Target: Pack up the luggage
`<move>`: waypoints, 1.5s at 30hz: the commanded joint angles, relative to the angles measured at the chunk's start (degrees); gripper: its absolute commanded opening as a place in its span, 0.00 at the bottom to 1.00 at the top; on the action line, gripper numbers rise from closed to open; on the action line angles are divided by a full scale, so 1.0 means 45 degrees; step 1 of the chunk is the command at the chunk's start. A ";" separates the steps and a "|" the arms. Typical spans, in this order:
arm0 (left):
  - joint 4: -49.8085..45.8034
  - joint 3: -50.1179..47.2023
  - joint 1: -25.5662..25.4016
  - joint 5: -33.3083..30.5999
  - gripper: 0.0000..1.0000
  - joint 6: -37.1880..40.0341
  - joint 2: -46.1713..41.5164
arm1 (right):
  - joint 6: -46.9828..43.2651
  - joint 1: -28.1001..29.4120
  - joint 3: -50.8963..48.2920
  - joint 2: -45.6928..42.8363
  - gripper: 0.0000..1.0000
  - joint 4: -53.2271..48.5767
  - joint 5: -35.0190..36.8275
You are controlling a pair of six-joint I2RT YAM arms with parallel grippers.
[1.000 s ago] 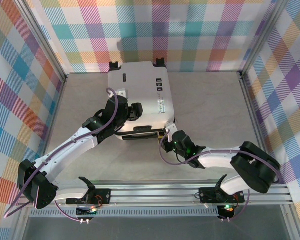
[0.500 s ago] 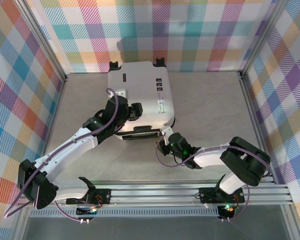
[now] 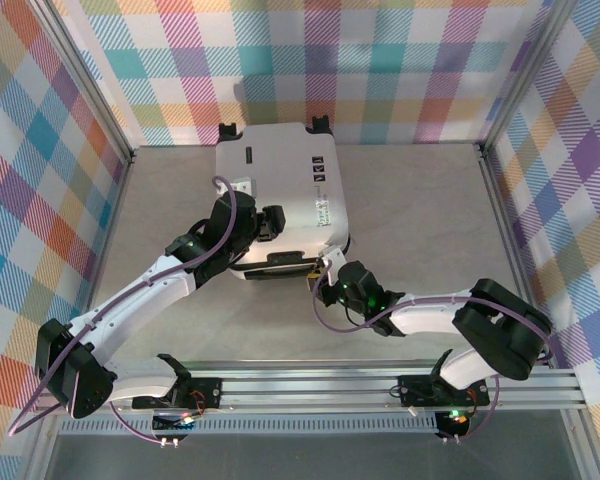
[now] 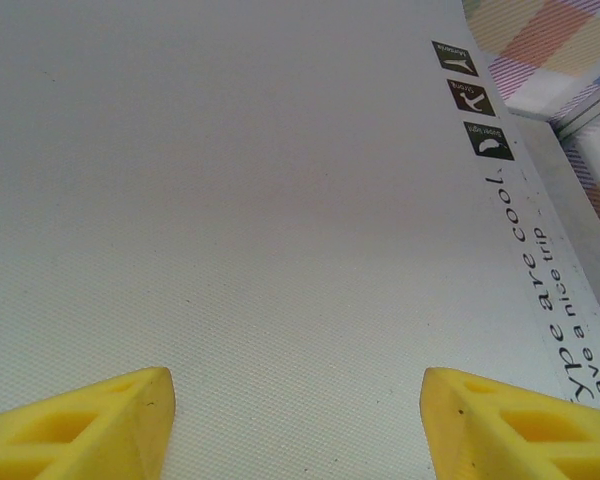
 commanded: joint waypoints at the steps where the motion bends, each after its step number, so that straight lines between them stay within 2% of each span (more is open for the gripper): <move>1: -0.0666 -0.0441 0.0024 0.0244 0.66 -0.0263 -0.0176 | 0.0120 -0.0041 0.0546 0.0264 0.27 0.0558 0.0080; 14: -0.0751 -0.0588 0.0019 0.0118 0.66 -0.0238 -0.0421 | 0.0164 -0.0180 0.0396 0.0007 0.02 -0.0620 0.1655; 26: -0.0836 -0.0609 0.0032 0.0006 0.66 -0.0216 -0.0487 | 0.0335 -0.0874 -0.0224 -0.0637 0.00 -0.1074 0.2023; 29: -0.0847 -0.0596 0.0031 -0.0020 0.66 -0.0220 -0.0532 | 0.0193 -0.0948 -0.0288 -0.0792 0.00 -0.0968 0.1550; 31: -0.0847 -0.0596 0.0016 -0.0018 0.66 -0.0222 -0.0555 | 0.0105 -0.0938 -0.0382 -0.0828 0.11 -0.0708 0.0951; 34: -0.0847 -0.0589 0.0018 -0.0003 0.66 -0.0223 -0.0529 | 0.0113 -0.0923 -0.0599 -0.0816 0.19 -0.0299 0.0493; 38: -0.0832 -0.0595 0.0031 0.0059 0.66 -0.0242 -0.0537 | -0.0002 -0.0897 -0.0562 -0.0511 0.25 -0.0132 0.0013; 45: -0.0866 -0.0541 0.0021 0.0051 0.66 -0.0224 -0.0497 | -0.0047 -0.0745 -0.0373 -0.0053 0.28 0.0470 -0.0437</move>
